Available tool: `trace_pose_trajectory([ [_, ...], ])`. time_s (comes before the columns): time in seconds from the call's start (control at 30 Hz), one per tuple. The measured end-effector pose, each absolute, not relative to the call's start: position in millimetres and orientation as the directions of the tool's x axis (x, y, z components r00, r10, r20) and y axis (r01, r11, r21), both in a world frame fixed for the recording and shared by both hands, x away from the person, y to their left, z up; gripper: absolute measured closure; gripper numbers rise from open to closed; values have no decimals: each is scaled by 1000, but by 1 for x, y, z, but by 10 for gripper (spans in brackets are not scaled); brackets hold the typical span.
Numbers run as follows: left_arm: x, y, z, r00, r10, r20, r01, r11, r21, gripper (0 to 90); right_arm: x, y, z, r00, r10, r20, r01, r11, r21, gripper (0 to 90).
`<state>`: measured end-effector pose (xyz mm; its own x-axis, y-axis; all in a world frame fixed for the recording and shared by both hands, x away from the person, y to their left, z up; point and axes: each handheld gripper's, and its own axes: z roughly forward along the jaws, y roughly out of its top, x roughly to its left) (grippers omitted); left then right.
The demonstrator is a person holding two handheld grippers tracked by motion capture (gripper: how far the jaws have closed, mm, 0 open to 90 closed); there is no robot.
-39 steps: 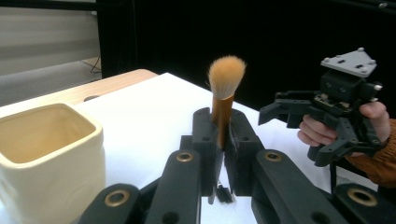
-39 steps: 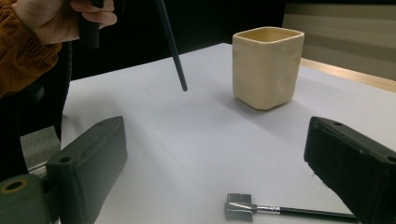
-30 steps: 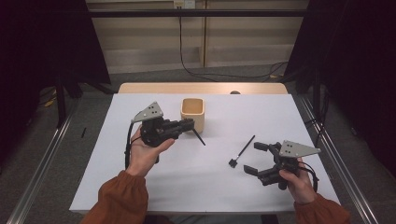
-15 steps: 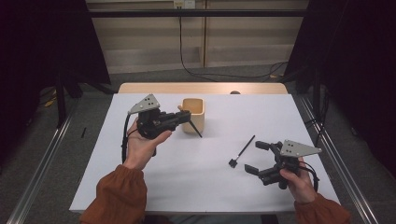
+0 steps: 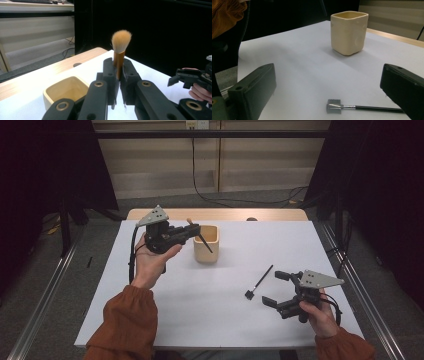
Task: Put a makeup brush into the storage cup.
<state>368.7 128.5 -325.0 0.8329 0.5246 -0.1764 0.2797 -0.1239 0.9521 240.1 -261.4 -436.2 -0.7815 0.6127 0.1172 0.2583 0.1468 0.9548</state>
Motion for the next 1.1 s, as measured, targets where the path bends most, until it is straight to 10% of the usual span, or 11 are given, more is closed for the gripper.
trace_pose_trajectory([
  [1.1,425,135,-311,744,655,-130,290,-141,946,841,215,-293,-438,-650,751,116,251,68,966,0],
])
